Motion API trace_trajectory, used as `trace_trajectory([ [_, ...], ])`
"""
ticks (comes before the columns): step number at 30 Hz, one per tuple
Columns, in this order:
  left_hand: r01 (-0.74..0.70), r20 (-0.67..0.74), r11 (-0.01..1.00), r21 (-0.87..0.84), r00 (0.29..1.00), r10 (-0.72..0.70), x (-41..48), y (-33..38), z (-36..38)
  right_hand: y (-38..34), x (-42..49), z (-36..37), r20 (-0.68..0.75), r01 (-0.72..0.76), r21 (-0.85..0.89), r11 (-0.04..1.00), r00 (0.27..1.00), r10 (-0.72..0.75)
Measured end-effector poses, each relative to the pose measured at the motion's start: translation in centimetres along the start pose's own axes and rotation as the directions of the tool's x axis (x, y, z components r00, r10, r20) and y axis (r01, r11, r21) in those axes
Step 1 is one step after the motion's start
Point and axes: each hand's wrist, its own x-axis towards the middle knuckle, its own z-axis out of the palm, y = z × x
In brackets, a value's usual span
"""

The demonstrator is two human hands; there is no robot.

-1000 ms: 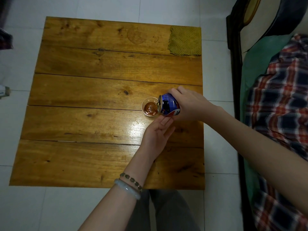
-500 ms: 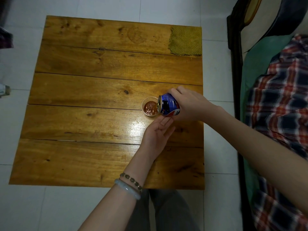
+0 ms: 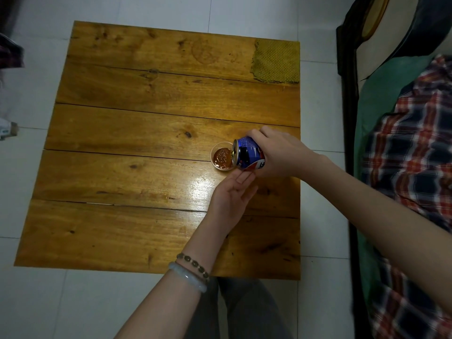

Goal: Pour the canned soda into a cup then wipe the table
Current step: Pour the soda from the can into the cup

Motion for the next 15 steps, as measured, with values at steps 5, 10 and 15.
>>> trace_trajectory([
  [5,0.003,-0.006,1.0,-0.005,1.0,-0.003,0.01,0.12,-0.19,-0.11,0.11,0.02,-0.002,0.0,-0.007,1.0,1.0,0.0],
  [10,0.007,-0.008,1.0,-0.012,1.0,-0.007,0.02,0.23,-0.21,-0.25,0.15,-0.1,0.003,0.001,-0.011,1.0,1.0,-0.001],
  [15,0.012,-0.001,1.0,-0.015,1.0,-0.012,0.08,0.24,-0.37,-0.28,0.13,-0.12,-0.002,0.003,-0.005,1.0,1.0,-0.003],
])
